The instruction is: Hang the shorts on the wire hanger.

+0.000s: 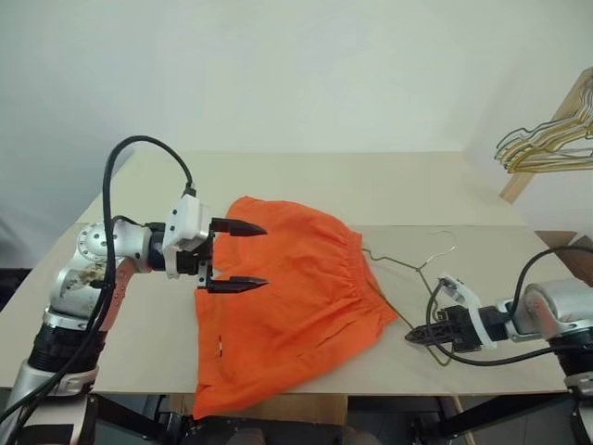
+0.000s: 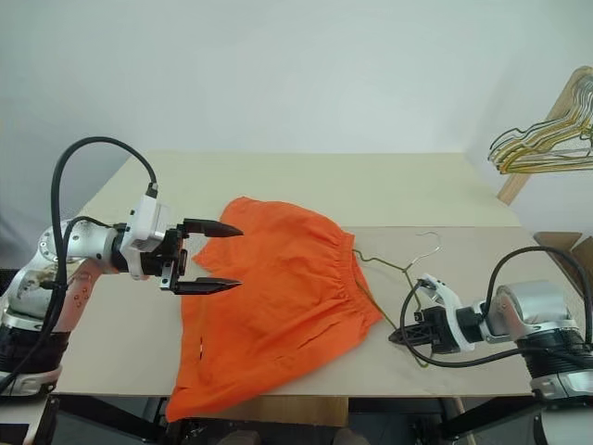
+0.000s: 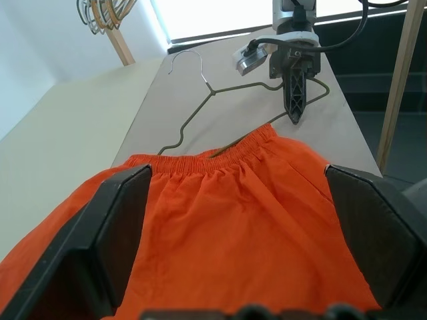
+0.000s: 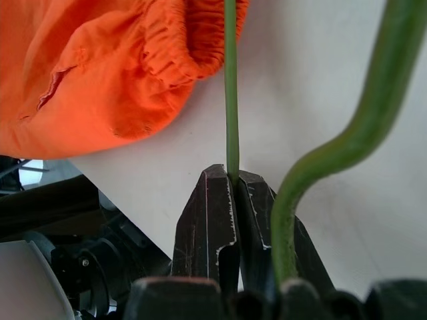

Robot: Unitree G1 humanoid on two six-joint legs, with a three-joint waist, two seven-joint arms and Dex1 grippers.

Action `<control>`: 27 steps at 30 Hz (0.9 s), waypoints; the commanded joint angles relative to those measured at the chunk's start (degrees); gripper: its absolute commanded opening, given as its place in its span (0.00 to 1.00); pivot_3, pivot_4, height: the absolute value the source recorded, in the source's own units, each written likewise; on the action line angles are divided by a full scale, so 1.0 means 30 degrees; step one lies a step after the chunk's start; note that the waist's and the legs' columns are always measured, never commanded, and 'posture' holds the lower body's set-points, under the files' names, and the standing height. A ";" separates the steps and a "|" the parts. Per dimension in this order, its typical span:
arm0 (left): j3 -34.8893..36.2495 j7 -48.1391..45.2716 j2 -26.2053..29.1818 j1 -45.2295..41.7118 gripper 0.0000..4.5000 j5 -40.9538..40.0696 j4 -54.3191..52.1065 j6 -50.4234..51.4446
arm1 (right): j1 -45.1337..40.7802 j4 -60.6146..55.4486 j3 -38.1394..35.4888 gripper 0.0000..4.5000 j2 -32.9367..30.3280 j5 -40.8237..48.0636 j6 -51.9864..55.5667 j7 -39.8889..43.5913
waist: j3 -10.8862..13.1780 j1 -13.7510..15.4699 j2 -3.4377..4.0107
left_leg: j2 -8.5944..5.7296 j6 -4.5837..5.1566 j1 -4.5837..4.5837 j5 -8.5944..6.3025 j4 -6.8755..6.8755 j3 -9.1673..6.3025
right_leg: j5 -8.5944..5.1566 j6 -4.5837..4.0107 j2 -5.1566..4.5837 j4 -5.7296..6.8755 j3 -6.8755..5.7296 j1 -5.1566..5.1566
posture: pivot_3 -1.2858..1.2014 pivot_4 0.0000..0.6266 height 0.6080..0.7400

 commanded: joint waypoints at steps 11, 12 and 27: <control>0.0399 0.0071 0.0560 -0.0322 1.00 0.0152 -0.0339 -0.0429 | -0.2085 0.1456 0.0369 0.00 0.0756 -0.0015 -0.1972 0.2295 | 0.0000 0.0107 0.0001 | 0.0003 0.0000 0.0005 0.0000 -0.0001 -0.0001 | 0.0001 -0.0001 0.0011 0.0002 -0.0005 0.0001 | 0.55 0.00 1.00; 0.0396 0.0112 0.0558 -0.0345 1.00 0.0150 -0.0339 -0.0444 | -0.2216 0.1649 0.0652 0.00 0.0832 -0.0199 -0.2093 0.2411 | 0.0001 0.0116 0.0000 | 0.0002 0.0000 0.0004 0.0000 -0.0001 -0.0001 | 0.0001 -0.0001 0.0010 -0.0001 -0.0005 0.0002 | 0.55 0.00 1.00; 0.0759 0.1722 0.0221 0.0734 1.00 0.0609 -0.1189 -0.0832 | -0.5707 0.7717 0.3211 0.00 0.3028 -0.3382 -0.3577 0.3952 | -0.0001 0.0301 -0.0003 | -0.0002 -0.0002 0.0008 0.0001 -0.0004 -0.0001 | 0.0003 -0.0005 0.0008 0.0014 -0.0009 -0.0006 | 0.57 0.00 1.00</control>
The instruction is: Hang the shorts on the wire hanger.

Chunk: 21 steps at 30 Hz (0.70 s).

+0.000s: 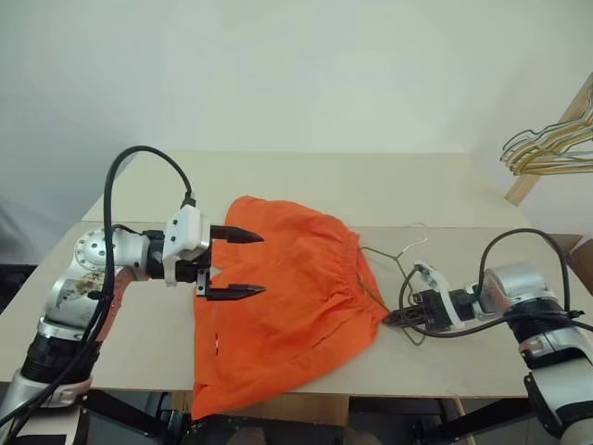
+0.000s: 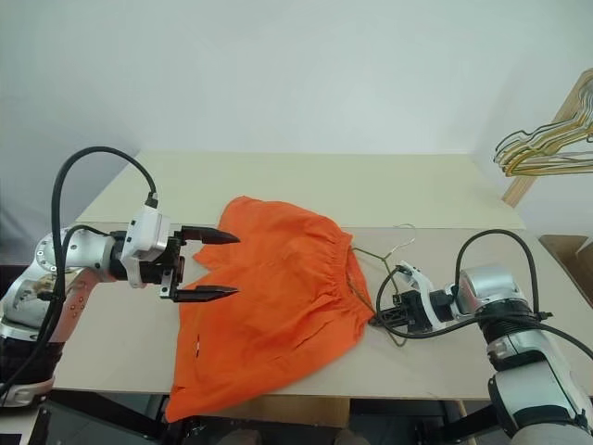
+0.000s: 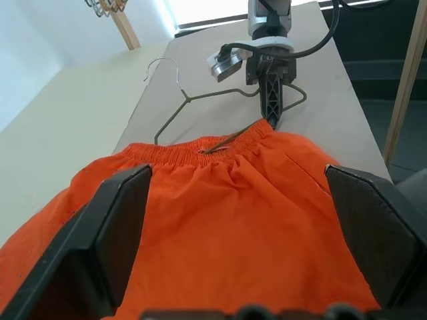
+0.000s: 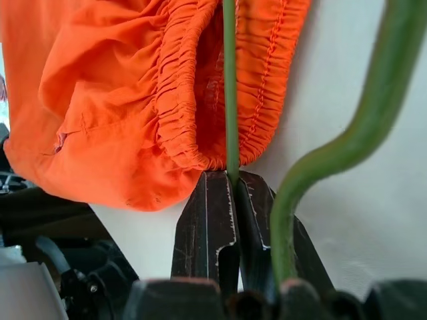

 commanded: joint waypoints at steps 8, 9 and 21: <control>0.0734 0.1541 -0.0178 -0.0071 1.00 0.0484 -0.0653 -0.0617 | -0.2491 0.1890 0.0188 0.00 0.0233 -0.0878 -0.0727 0.2292 | 0.0001 0.0286 0.0003 | 0.0002 -0.0004 0.0001 0.0002 -0.0026 -0.0004 | 0.0001 -0.0004 0.0012 0.0106 0.0000 -0.0031 | 0.58 0.00 1.00; 0.0759 0.1637 -0.0198 0.0004 1.00 0.0494 -0.0719 -0.0632 | -0.2241 0.1115 0.0500 0.00 -0.0074 -0.0797 -0.0643 0.2774 | 0.0002 0.0342 0.0003 | -0.0003 -0.0004 -0.0013 0.0002 -0.0025 -0.0002 | 0.0001 -0.0004 0.0004 0.0115 0.0003 -0.0043 | 0.58 0.00 1.00; 0.0578 0.2002 -0.0376 0.0258 1.00 0.0510 -0.0803 -0.0888 | 0.1200 -0.6070 0.2380 0.00 -0.4033 0.0271 0.1042 0.4901 | 0.0001 0.0834 0.0002 | -0.0002 -0.0003 -0.0014 0.0001 -0.0012 -0.0004 | -0.0001 -0.0003 0.0004 0.0009 -0.0017 -0.0026 | 0.58 0.00 1.00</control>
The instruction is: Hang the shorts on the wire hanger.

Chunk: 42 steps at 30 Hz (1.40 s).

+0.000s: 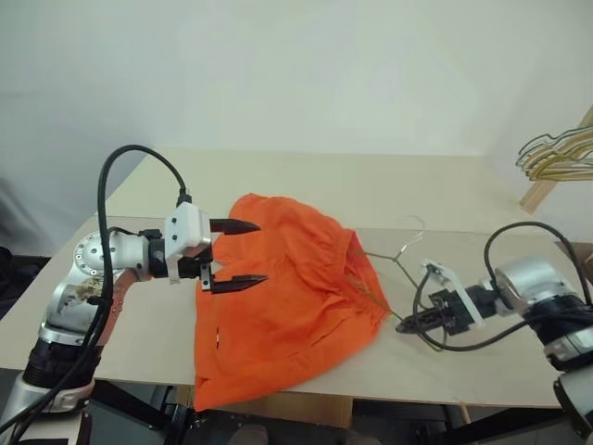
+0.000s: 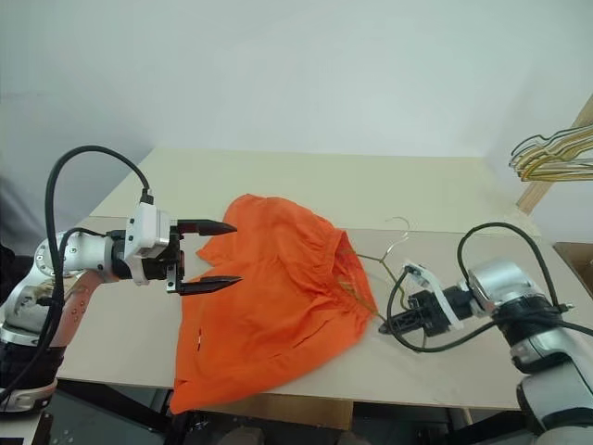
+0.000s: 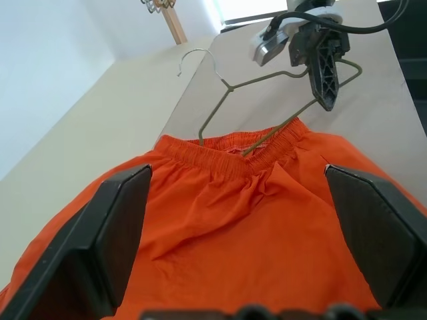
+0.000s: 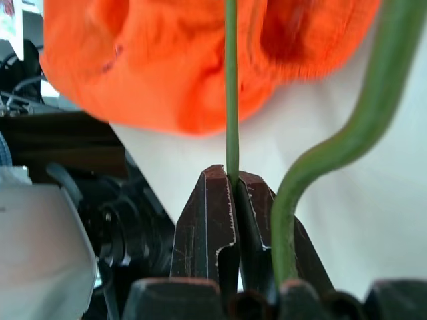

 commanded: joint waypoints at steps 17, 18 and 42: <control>-0.0068 -0.0291 -0.0276 -0.0646 1.00 0.0062 -0.0025 -0.0374 | -0.4489 0.4141 -0.1500 0.00 0.2598 -0.0736 0.0326 -0.3900 | -0.0001 -0.0421 -0.0003 | 0.0003 -0.0002 0.0005 0.0001 -0.0013 0.0005 | 0.0013 -0.0020 0.0002 -0.0041 -0.0002 0.0012 | 0.57 0.00 1.00; -0.0003 -0.0263 -0.0234 -0.0510 1.00 0.0058 -0.0138 -0.0360 | -0.4819 0.4621 -0.1237 0.00 0.2841 -0.0972 0.0080 -0.3742 | -0.0001 -0.0413 -0.0003 | 0.0002 -0.0002 0.0006 0.0002 -0.0014 0.0006 | 0.0013 -0.0020 0.0002 -0.0042 -0.0002 0.0014 | 0.57 0.00 1.00; 0.0408 0.0556 0.0037 0.0015 1.00 -0.0062 -0.0767 -0.0119 | -0.7079 1.1426 -0.5094 0.00 0.6293 -0.4402 -0.7308 -0.3889 | 0.0002 -0.0304 0.0006 | -0.0003 -0.0046 0.0010 0.0026 -0.0033 -0.0001 | 0.0013 -0.0021 0.0001 0.0093 -0.0002 -0.0016 | 0.58 0.00 1.00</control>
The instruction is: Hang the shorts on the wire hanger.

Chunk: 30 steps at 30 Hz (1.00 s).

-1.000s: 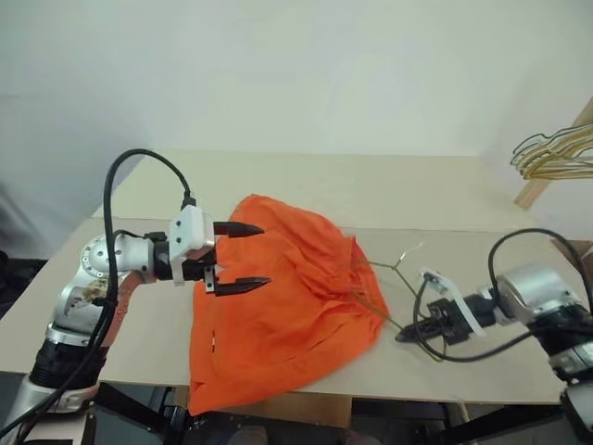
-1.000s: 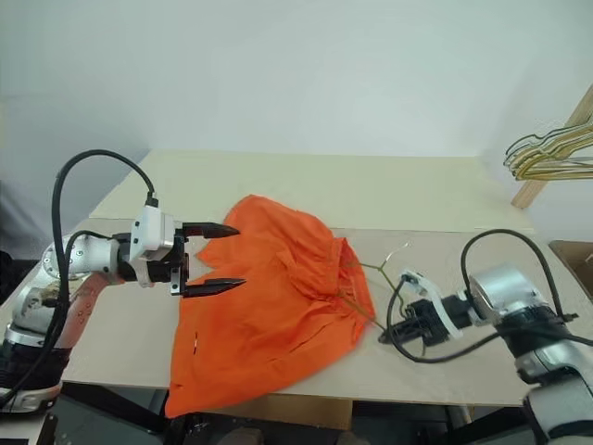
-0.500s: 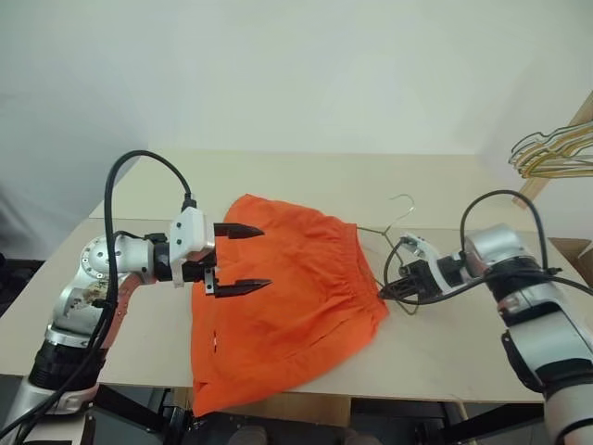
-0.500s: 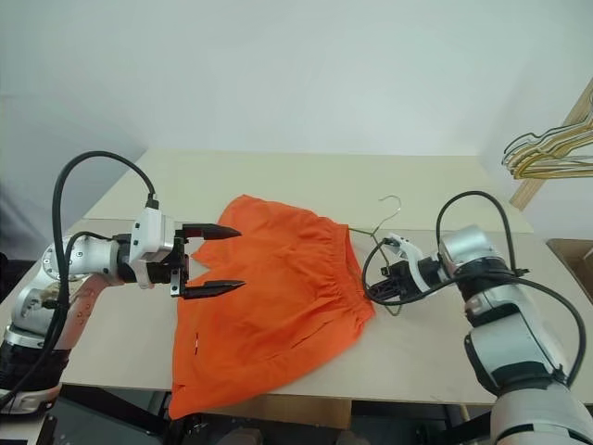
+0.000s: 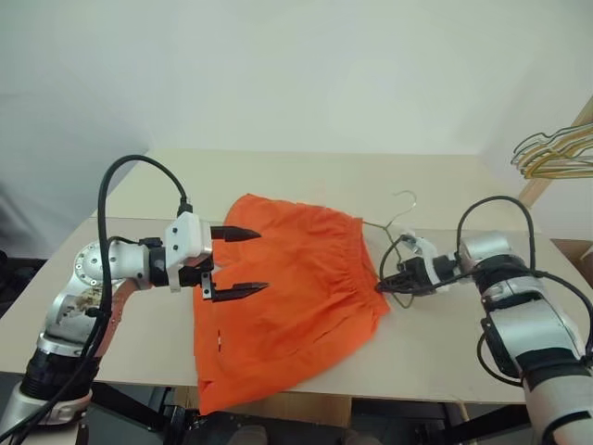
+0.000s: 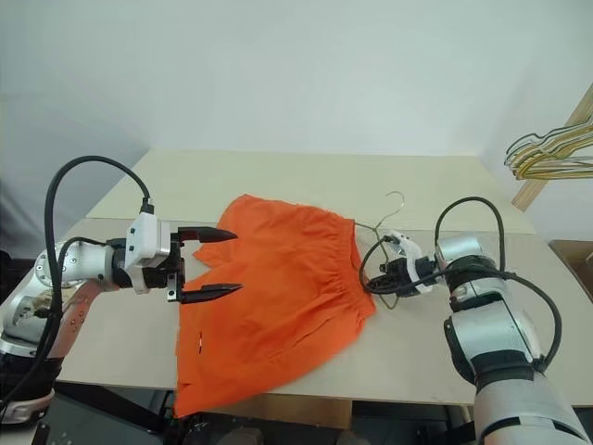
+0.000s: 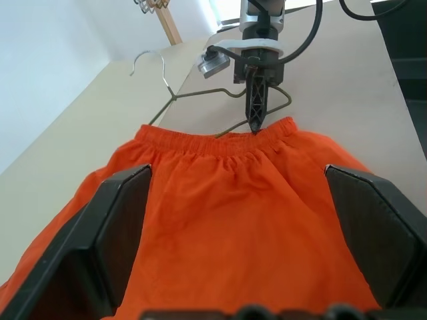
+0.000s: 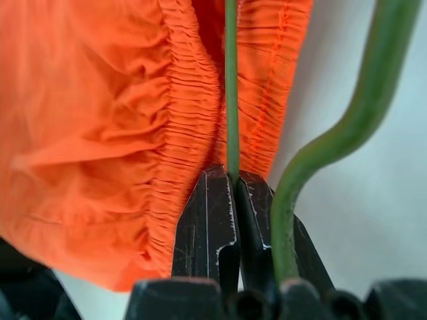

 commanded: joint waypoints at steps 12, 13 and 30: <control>-0.0622 -0.0158 -0.1474 -0.6892 1.00 0.1708 0.5681 -0.2009 | 0.6689 -2.1942 -0.0201 0.00 -0.3413 -0.1008 -0.1549 -0.2884 | 0.0004 -0.0137 -0.0003 | -0.0012 0.0001 -0.0038 -0.0001 0.0022 -0.0012 | -0.0005 0.0008 -0.0007 -0.0072 -0.0026 -0.0008 | 0.54 0.00 1.00; -0.0795 -0.0551 -0.1539 -0.7562 1.00 0.1971 0.6441 -0.2493 | 0.6690 -2.2649 -0.0133 0.00 -0.3689 -0.0872 -0.1308 -0.2770 | 0.0003 -0.0206 -0.0004 | -0.0010 0.0002 -0.0036 -0.0001 0.0021 -0.0009 | -0.0004 0.0007 0.0001 -0.0094 -0.0027 -0.0001 | 0.54 0.00 1.00; -0.6513 -0.8511 -0.3315 -1.5468 1.00 0.8675 1.9734 -1.2014 | 0.5682 -2.7296 0.1693 0.00 -0.5391 -0.0154 -0.0329 -0.2467 | 0.0009 -0.1284 -0.0010 | 0.0002 0.0007 -0.0054 -0.0003 0.0032 0.0065 | -0.0004 0.0008 0.0022 -0.0151 -0.0038 0.0018 | 0.50 0.00 1.00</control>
